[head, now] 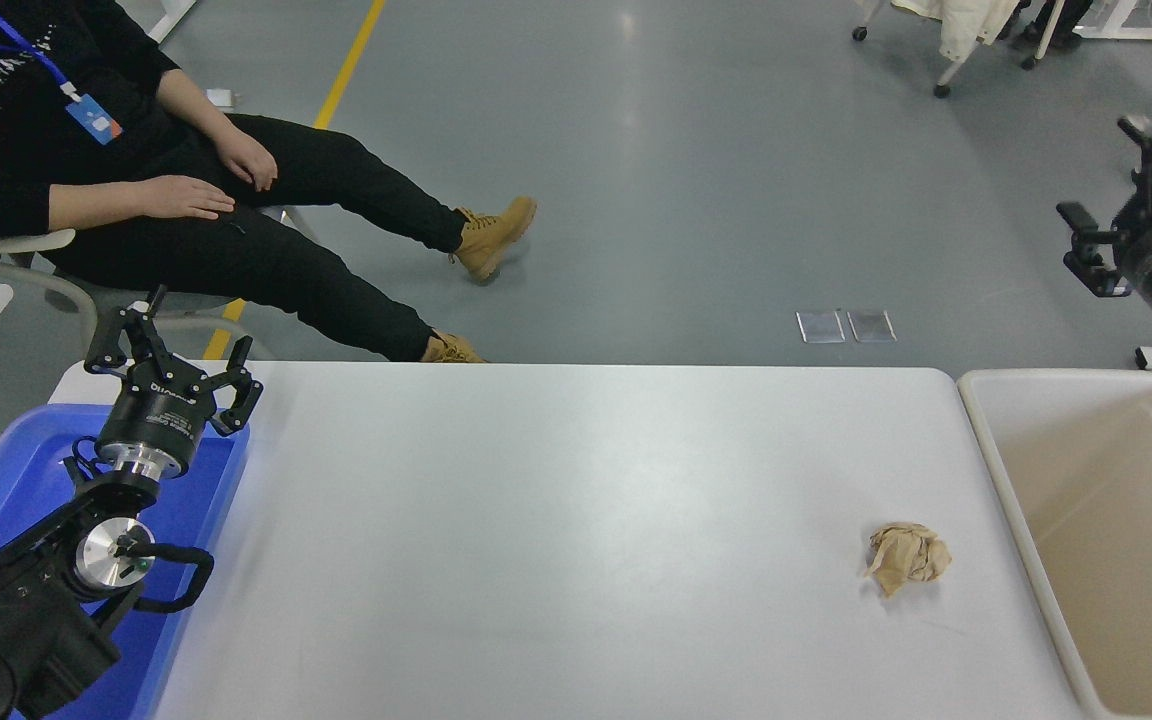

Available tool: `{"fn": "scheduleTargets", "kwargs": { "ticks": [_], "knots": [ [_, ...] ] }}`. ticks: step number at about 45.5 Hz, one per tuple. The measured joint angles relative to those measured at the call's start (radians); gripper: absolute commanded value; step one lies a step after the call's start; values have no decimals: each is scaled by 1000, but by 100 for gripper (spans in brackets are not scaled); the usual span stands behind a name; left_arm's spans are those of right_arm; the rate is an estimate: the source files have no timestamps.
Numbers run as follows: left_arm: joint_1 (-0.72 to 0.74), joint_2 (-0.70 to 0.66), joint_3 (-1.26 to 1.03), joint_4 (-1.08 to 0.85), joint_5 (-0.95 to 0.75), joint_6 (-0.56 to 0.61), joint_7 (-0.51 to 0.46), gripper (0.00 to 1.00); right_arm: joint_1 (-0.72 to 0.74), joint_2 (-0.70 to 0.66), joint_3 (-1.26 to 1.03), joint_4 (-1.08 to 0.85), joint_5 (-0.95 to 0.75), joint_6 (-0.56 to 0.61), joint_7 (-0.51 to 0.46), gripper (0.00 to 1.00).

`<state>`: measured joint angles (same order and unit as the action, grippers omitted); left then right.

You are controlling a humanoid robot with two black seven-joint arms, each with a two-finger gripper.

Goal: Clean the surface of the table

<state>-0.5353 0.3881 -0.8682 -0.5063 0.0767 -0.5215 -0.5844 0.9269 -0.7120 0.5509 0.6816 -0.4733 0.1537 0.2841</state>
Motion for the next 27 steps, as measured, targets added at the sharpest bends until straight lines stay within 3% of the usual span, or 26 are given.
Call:
{"fn": "scheduleTargets", "kwargs": {
  "ticks": [11, 16, 27],
  "knots": [
    [0, 0, 0, 0, 0, 0, 0, 100, 224, -27, -502, -4, -220, 2, 31, 100],
    [0, 0, 0, 0, 0, 0, 0, 100, 321, -14, -737, 20, -342, 2, 89, 100],
    [0, 0, 0, 0, 0, 0, 0, 100, 422, 10, -1031, 140, -580, 3, 189, 100]
  ]
}}
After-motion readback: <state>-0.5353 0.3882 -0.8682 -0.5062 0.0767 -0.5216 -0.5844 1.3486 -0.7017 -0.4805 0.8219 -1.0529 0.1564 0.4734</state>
